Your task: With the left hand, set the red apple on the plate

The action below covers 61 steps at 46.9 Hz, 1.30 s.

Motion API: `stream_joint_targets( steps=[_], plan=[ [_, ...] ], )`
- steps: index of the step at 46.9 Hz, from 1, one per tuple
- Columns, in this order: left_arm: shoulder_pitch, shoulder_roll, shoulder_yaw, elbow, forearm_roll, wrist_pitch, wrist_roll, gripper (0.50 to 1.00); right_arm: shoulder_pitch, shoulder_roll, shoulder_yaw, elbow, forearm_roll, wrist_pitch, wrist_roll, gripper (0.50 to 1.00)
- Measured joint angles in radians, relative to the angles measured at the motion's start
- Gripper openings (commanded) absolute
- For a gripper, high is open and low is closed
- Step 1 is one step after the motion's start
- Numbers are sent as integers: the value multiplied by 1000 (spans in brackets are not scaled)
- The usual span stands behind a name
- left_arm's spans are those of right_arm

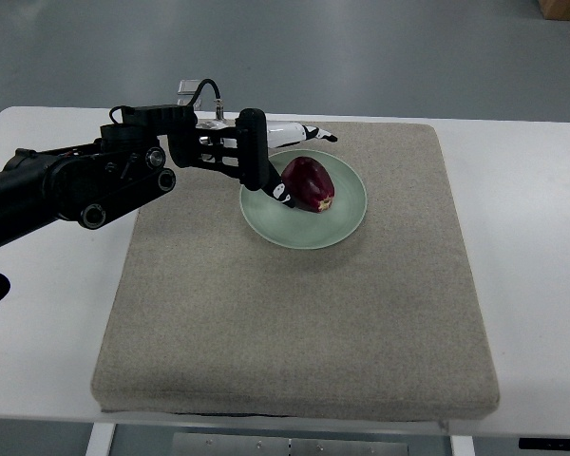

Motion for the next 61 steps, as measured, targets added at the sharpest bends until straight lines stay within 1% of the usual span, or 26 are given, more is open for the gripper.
stream_joint_targets(
  steps=[9, 19, 27, 31, 42, 46, 50, 51, 55, 61],
  plan=[
    [-72, 73, 1, 7, -326, 0, 0, 996, 0, 0, 0, 0, 0, 0, 0, 932],
    [-62, 167, -8, 21, -736, 4, -3, 996, 0, 0, 0, 0, 0, 0, 0, 930],
    [-46, 214, -9, 23, -1009, -3, 9, 996, 0, 0, 0, 0, 0, 0, 0, 932],
    [-12, 232, -8, 23, -1134, -36, 16, 996, 0, 0, 0, 0, 0, 0, 0, 932],
    [73, 274, -42, 25, -1406, -177, 43, 996, 0, 0, 0, 0, 0, 0, 0, 932],
    [120, 291, -98, 26, -1473, -223, 61, 996, 0, 0, 0, 0, 0, 0, 0, 932],
    [167, 305, -177, 26, -1518, -257, 105, 996, 0, 0, 0, 0, 0, 0, 0, 932],
    [184, 306, -201, 26, -1528, -262, 124, 996, 0, 0, 0, 0, 0, 0, 0, 932],
    [231, 308, -282, 25, -1545, -266, 181, 996, 0, 0, 0, 0, 0, 0, 0, 932],
    [282, 308, -375, 29, -1546, -266, 226, 996, 0, 0, 0, 0, 0, 0, 0, 932]
  ],
)
